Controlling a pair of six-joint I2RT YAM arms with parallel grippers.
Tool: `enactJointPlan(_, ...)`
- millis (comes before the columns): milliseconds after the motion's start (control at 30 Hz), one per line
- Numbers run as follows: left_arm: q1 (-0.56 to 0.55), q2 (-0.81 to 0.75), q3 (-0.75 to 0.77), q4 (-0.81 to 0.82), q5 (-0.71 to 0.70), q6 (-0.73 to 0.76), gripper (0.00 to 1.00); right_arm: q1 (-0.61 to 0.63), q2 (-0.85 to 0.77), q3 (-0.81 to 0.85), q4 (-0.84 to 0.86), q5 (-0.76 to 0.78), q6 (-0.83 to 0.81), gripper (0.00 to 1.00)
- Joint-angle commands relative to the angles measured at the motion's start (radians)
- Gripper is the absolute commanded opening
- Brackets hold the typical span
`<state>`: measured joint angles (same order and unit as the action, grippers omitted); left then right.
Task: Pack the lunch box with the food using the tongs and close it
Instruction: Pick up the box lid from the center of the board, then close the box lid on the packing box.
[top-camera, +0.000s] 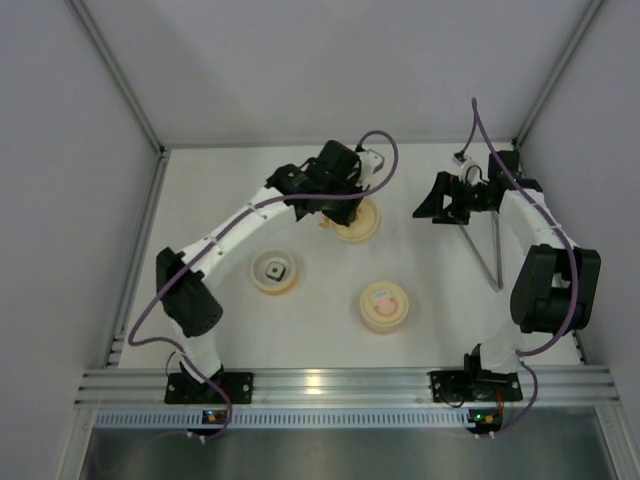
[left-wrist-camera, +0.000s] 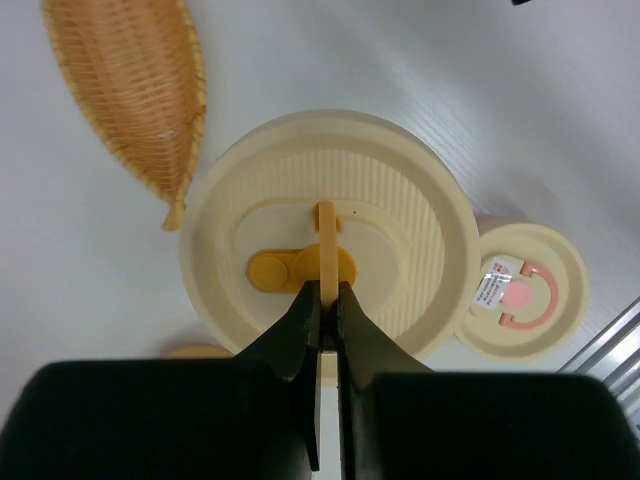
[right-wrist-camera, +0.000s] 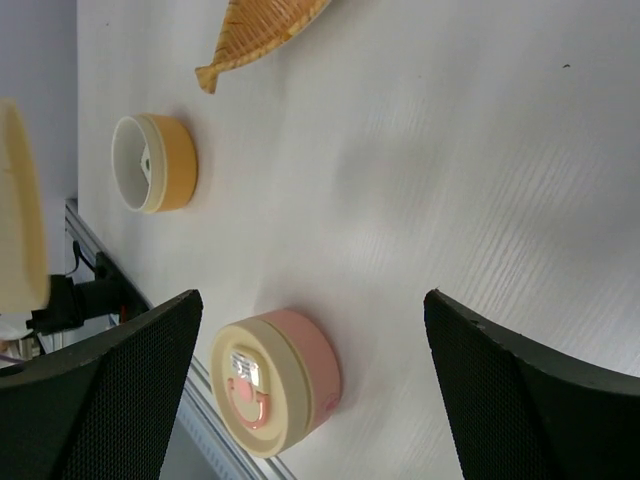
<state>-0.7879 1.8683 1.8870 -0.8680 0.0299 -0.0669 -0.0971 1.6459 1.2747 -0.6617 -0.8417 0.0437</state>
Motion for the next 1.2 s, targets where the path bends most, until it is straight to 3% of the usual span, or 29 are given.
enactJointPlan(0,0.096,-0.197,-0.122,-0.097,0.076,0.093,0.00,-0.012,-0.047,0.037,-0.042,-0.027,-0.013,0.91)
enactJointPlan(67,0.166,-0.305,-0.196,-0.100,0.012,0.021,0.00,-0.012,-0.064,0.019,-0.038,-0.017,-0.001,0.91)
enactJointPlan(167,0.280,-0.409,-0.343,-0.134,0.042,-0.095,0.00,-0.012,-0.090,-0.014,-0.024,0.003,0.016,0.92)
enactJointPlan(333,0.300,-0.508,-0.604,-0.138,-0.015,-0.247,0.00,-0.012,-0.129,-0.035,-0.010,0.035,0.028,0.95)
enactJointPlan(467,0.300,-0.537,-0.696,-0.053,-0.088,-0.295,0.00,-0.012,-0.152,-0.043,-0.015,0.065,0.016,0.96)
enactJointPlan(833,0.299,-0.479,-0.807,0.176,-0.268,-0.366,0.00,-0.012,-0.129,-0.038,-0.036,0.089,-0.002,0.97)
enactJointPlan(1167,0.299,-0.428,-0.830,0.256,-0.228,-0.396,0.00,-0.012,-0.106,-0.037,-0.035,0.095,-0.005,0.97)
